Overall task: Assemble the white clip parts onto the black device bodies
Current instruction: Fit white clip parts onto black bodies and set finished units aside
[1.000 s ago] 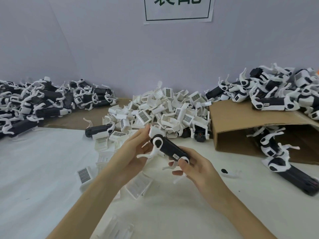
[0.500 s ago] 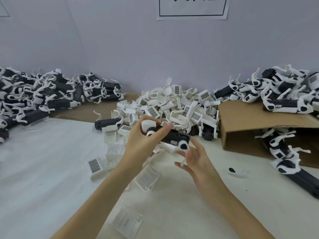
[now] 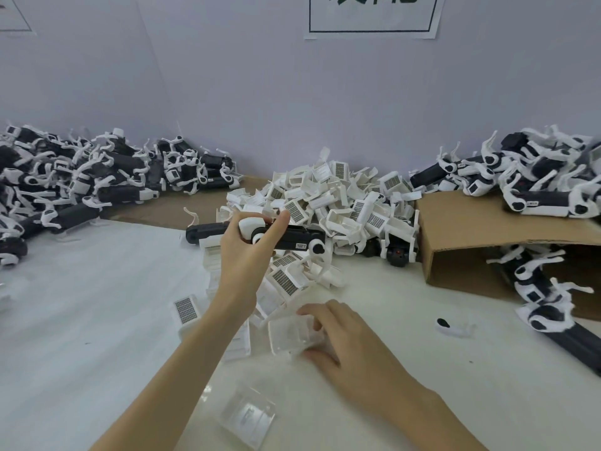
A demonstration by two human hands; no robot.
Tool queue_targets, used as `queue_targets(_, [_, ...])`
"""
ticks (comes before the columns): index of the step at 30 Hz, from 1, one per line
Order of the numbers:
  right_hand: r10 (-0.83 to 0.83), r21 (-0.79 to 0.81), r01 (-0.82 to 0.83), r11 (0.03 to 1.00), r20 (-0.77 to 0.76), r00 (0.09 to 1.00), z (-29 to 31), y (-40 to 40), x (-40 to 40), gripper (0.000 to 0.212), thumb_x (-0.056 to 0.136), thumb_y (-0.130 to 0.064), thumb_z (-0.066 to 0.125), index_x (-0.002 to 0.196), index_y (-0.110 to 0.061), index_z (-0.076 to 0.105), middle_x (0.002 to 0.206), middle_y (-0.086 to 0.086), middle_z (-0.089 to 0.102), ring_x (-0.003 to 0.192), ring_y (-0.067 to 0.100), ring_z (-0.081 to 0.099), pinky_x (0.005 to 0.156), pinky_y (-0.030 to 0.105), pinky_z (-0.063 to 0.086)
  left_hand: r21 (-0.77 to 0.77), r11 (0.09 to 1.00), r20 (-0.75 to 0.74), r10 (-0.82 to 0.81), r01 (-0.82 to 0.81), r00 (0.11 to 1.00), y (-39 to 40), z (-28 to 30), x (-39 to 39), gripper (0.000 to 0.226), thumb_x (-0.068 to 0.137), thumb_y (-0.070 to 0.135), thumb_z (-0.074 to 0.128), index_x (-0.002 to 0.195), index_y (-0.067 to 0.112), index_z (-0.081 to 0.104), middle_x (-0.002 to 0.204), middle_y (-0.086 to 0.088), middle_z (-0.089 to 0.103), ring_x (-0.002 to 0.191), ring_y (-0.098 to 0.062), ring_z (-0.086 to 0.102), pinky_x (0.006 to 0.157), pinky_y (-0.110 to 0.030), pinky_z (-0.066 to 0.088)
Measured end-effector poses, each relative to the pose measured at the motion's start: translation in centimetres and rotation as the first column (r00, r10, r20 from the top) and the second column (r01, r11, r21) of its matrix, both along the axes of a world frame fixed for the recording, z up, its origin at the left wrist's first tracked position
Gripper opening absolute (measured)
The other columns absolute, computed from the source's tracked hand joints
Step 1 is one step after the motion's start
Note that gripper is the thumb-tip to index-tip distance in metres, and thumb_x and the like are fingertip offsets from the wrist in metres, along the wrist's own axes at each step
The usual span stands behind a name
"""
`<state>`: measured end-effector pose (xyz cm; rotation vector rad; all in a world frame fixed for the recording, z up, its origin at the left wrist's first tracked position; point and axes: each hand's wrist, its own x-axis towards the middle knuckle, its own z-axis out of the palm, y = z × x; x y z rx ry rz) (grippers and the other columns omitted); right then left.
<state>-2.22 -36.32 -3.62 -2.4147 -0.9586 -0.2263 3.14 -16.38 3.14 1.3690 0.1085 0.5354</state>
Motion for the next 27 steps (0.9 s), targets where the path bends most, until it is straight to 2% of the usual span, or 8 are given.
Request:
queue_targets(6, [-0.187, 0.115, 0.210, 0.971, -0.180, 0.966, -0.3, -2.6, 1.5, 0.060, 0.095, -0.027, 0.072, 0.138, -0.049, 0.036, 0.094, -0.016, 0.058, 0.090, 0.005, 0.056, 0.081, 0.019, 0.045, 0.032, 0.999, 0.004, -0.006, 0.005, 1.000, -0.6, -0.4, -0.1, 0.030, 0.082, 0.041, 0.091, 0.089, 0.028, 0.066, 0.085, 0.006, 0.066, 0.071, -0.006, 0.064, 0.065, -0.017, 0.055])
queue_targets(10, [-0.193, 0.361, 0.318, 0.877, -0.340, 0.920, 0.7, -4.0, 2.1, 0.048, 0.096, -0.018, 0.074, 0.130, -0.044, 0.051, 0.090, -0.016, 0.068, 0.081, 0.009, 0.064, 0.074, 0.017, 0.050, 0.037, 0.999, -0.007, -0.006, 0.006, 1.000, -0.7, -0.6, 0.0, 0.030, 0.082, 0.043, 0.091, 0.088, 0.028, 0.065, 0.088, 0.003, 0.066, 0.073, -0.008, 0.064, 0.068, -0.020, 0.056])
queue_targets(14, [-0.096, 0.555, 0.423, 0.717, -0.522, 0.848, 1.9, -5.2, 2.5, 0.026, 0.103, -0.010, 0.062, 0.119, -0.031, 0.067, 0.074, 0.000, 0.067, 0.064, 0.015, 0.062, 0.066, 0.023, 0.053, 0.024, 1.000, -0.011, -0.005, 0.006, 1.000, -0.7, -0.6, 0.1, 0.030, 0.082, 0.043, 0.091, 0.089, 0.028, 0.066, 0.088, 0.005, 0.066, 0.070, -0.004, 0.064, 0.065, -0.015, 0.055])
queue_targets(17, [-0.033, 0.558, 0.492, 0.668, -0.639, 0.769, 2.2, -5.7, 2.6, 0.026, 0.107, -0.010, 0.055, 0.113, -0.028, 0.073, 0.084, 0.023, 0.066, 0.070, 0.020, 0.065, 0.068, 0.030, 0.057, 0.029, 1.000, -0.006, -0.010, 0.010, 1.000, -0.8, -0.7, 0.0, 0.030, 0.082, 0.044, 0.091, 0.089, 0.028, 0.066, 0.091, 0.004, 0.066, 0.069, -0.001, 0.063, 0.063, -0.012, 0.052])
queue_targets(19, [-0.122, 0.488, 0.499, 0.716, -0.617, 0.778, 1.9, -5.9, 2.9, 0.025, 0.107, -0.010, 0.054, 0.110, -0.029, 0.072, 0.087, 0.019, 0.069, 0.064, 0.014, 0.063, 0.064, 0.025, 0.054, 0.038, 0.999, -0.002, -0.019, 0.019, 1.000, -0.9, -0.8, -0.1, 0.032, 0.081, 0.045, 0.091, 0.089, 0.025, 0.066, 0.090, 0.005, 0.065, 0.068, -0.001, 0.061, 0.063, -0.012, 0.051])
queue_targets(21, [-0.282, 0.382, 0.503, 0.775, -0.503, 0.817, 1.3, -6.0, 3.1, 0.020, 0.106, -0.016, 0.057, 0.110, -0.033, 0.068, 0.092, 0.002, 0.071, 0.067, 0.006, 0.062, 0.065, 0.018, 0.049, 0.042, 0.999, -0.003, -0.033, 0.033, 0.999, -1.0, -0.8, -0.2, 0.034, 0.080, 0.046, 0.091, 0.090, 0.024, 0.066, 0.088, 0.005, 0.064, 0.069, -0.003, 0.061, 0.064, -0.012, 0.051])
queue_targets(24, [-0.360, 0.310, 0.459, 0.832, -0.327, 0.874, 0.5, -5.7, 2.9, 0.016, 0.104, -0.030, 0.059, 0.119, -0.036, 0.061, 0.109, -0.011, 0.061, 0.091, -0.001, 0.060, 0.073, 0.011, 0.044, 0.056, 0.998, -0.007, -0.041, 0.041, 0.999, -1.2, -0.9, -0.2, 0.034, 0.080, 0.047, 0.090, 0.090, 0.025, 0.067, 0.083, 0.009, 0.064, 0.070, -0.004, 0.061, 0.064, -0.013, 0.052])
queue_targets(27, [-0.327, 0.187, 0.368, 0.911, -0.219, 0.919, 0.1, -5.1, 2.4, 0.033, 0.100, -0.054, 0.055, 0.132, -0.045, 0.054, 0.118, -0.018, 0.048, 0.108, -0.002, 0.051, 0.087, 0.018, 0.043, 0.058, 0.998, -0.009, -0.037, 0.038, 0.999, -1.3, -1.0, -0.3, 0.035, 0.081, 0.046, 0.090, 0.092, 0.023, 0.066, 0.080, 0.011, 0.064, 0.068, -0.002, 0.061, 0.063, -0.012, 0.050])
